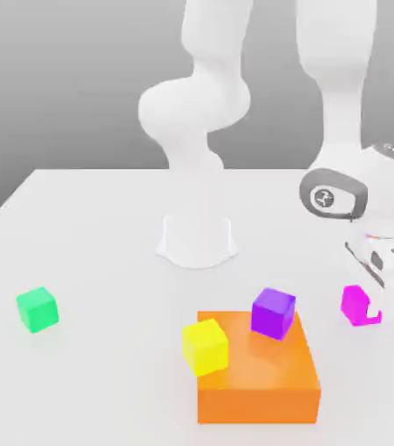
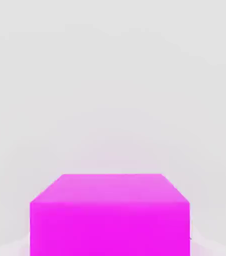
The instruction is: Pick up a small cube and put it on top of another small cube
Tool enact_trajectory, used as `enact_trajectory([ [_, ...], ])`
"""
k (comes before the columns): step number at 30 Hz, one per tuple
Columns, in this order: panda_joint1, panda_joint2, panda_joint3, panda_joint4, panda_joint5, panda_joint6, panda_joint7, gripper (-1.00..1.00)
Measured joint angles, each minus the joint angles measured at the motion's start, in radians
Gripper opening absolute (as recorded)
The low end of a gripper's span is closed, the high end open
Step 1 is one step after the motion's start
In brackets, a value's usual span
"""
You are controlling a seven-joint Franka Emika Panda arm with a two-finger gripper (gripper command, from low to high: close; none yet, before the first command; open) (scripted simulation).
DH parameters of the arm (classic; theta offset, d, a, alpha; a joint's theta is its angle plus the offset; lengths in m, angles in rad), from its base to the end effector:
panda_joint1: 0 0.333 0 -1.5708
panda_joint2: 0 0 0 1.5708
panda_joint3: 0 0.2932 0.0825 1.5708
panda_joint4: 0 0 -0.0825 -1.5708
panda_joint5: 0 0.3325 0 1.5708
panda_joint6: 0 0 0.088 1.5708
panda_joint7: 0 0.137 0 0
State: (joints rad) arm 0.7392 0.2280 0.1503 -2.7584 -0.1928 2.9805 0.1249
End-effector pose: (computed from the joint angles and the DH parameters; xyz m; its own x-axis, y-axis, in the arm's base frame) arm 0.2171 0.2952 0.1479 0.5808 0.8141 -0.0003 0.8141 -0.5807 -0.0031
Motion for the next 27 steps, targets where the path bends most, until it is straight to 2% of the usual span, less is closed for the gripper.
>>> enact_trajectory([
  [4, -0.027, -0.141, 0.058, -0.027, 0.128, -0.111, -0.094, -1.00],
  [7, -0.098, -0.209, 0.029, -0.022, 0.165, -0.184, -0.047, -1.00],
  [24, -0.588, -0.456, -0.232, 0.096, 0.164, -0.545, 0.638, -1.00],
  [27, -0.612, -0.394, -0.249, 0.085, 0.170, -0.473, 0.670, -1.00],
])
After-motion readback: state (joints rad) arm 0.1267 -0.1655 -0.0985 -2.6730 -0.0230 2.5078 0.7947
